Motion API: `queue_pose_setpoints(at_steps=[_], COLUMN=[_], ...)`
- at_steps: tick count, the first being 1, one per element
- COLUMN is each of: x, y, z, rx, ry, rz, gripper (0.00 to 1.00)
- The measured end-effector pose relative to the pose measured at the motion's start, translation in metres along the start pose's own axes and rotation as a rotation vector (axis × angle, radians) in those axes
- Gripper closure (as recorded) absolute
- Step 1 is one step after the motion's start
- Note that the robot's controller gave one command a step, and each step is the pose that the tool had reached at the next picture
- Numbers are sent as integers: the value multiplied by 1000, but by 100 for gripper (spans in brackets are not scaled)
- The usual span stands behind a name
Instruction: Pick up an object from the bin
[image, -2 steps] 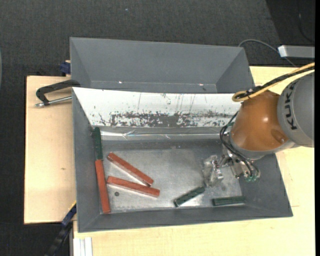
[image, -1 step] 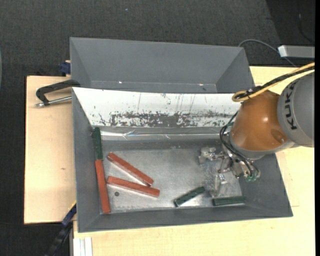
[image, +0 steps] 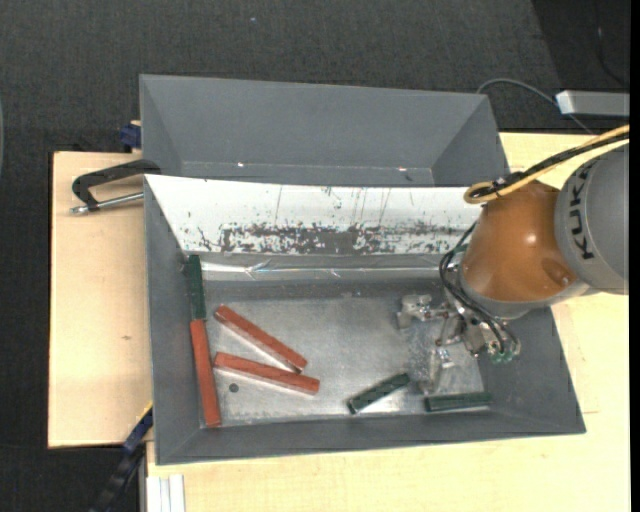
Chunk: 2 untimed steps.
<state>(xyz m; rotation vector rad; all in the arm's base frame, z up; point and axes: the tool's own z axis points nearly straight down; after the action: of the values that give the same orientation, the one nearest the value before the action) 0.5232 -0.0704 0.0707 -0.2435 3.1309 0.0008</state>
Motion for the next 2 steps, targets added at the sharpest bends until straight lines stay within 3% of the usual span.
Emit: queue_pose_setpoints(at_steps=[1, 2], x=[9, 16], y=[15, 84], z=[-8, 0], rx=[1, -1], ry=[3, 2], rz=[-77, -70], gripper=[0, 100])
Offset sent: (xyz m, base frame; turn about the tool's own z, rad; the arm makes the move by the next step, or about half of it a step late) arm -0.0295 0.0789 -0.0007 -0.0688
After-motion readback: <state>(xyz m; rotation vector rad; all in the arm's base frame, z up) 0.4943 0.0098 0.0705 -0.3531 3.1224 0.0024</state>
